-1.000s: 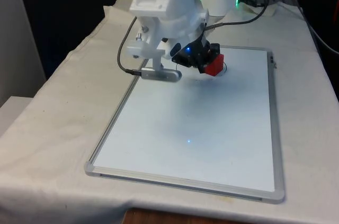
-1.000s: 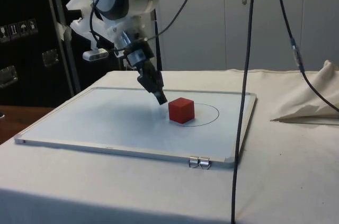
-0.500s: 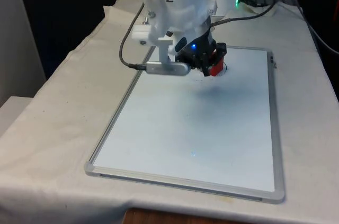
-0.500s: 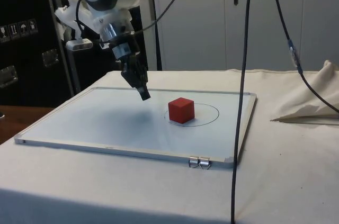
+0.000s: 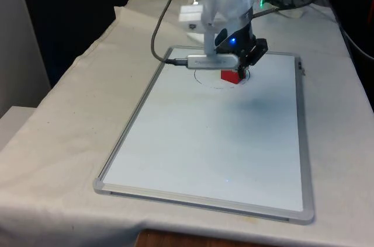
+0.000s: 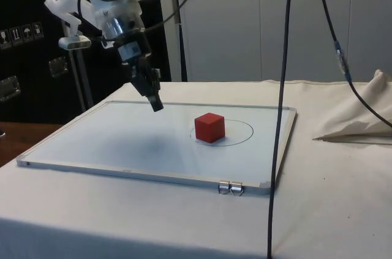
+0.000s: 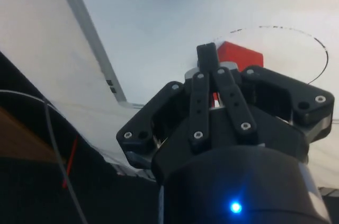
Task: Push the cube into the marked area.
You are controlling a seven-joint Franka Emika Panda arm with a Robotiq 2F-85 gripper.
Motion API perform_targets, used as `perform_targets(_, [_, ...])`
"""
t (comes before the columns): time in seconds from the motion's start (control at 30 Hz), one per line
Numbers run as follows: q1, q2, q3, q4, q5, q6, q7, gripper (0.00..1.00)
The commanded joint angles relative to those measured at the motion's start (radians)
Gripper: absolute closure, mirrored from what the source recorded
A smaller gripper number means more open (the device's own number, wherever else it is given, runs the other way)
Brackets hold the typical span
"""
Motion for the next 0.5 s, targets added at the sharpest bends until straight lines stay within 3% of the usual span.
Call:
perform_targets(0.0, [0.01, -0.012, 0.0, -0.007, -0.007, 0.012, 0.01, 1.0])
perform_targets(0.2, [0.015, -0.037, 0.023, -0.005, -0.032, 0.008, 0.033, 1.0])
perform_targets(0.23, [0.009, -0.031, 0.027, 0.0, -0.029, 0.0, 0.027, 1.0])
perform_targets(0.27, [0.018, -0.044, 0.029, -0.004, -0.038, 0.007, 0.04, 1.0])
perform_targets(0.4, [0.021, -0.058, 0.039, -0.003, -0.053, 0.005, 0.053, 1.0])
perform_targets(0.47, [0.014, -0.054, 0.044, 0.0, -0.05, 0.0, 0.048, 1.0])
